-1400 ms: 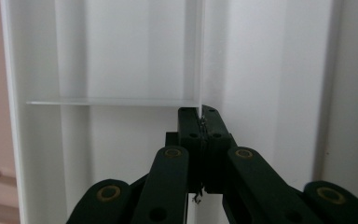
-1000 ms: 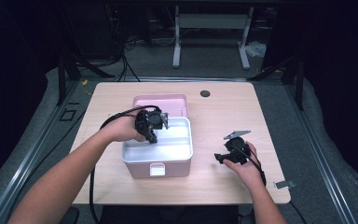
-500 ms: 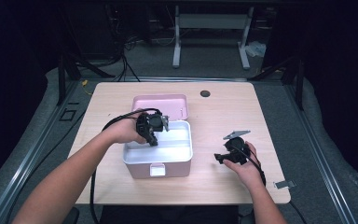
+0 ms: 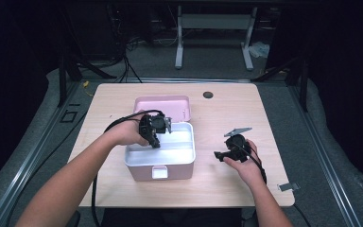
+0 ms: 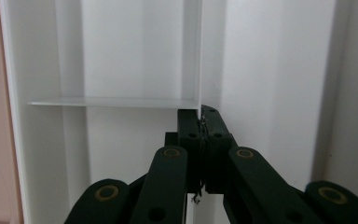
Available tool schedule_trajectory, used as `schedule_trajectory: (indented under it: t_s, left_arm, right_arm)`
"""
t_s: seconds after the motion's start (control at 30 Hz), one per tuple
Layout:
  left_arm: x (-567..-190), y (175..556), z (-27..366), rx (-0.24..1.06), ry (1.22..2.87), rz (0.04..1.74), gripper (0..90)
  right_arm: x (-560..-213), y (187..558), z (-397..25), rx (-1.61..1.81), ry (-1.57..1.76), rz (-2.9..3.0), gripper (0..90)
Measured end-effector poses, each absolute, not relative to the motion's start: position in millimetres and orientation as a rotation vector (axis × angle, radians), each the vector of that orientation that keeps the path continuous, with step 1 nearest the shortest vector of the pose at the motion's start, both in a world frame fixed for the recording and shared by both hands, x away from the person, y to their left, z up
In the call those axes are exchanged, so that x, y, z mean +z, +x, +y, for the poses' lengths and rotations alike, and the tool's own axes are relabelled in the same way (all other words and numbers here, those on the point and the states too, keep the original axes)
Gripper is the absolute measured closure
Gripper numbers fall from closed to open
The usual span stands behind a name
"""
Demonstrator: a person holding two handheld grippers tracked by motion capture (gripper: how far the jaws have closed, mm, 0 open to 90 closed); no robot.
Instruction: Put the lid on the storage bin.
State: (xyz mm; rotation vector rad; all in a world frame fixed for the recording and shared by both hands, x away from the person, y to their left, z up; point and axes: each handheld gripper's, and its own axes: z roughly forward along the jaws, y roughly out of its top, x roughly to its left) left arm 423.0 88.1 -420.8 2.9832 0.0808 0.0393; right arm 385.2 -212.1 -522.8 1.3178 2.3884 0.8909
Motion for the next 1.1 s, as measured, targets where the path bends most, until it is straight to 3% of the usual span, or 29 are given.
schedule_trajectory:
  t_s: [0.77, 1.1]
  left_arm:
    - [-421.2, 415.7, 90.2, 0.116, 2.968, 0.109, 88.0]
    - [-424.7, 414.1, 107.6, 0.112, 2.830, 0.162, 87.4]
  right_arm:
    - [-465.1, 455.4, -167.7, 0.982, 1.336, 2.317, 37.7]
    - [-441.8, 479.7, -151.0, 1.063, 1.346, 2.287, 46.2]
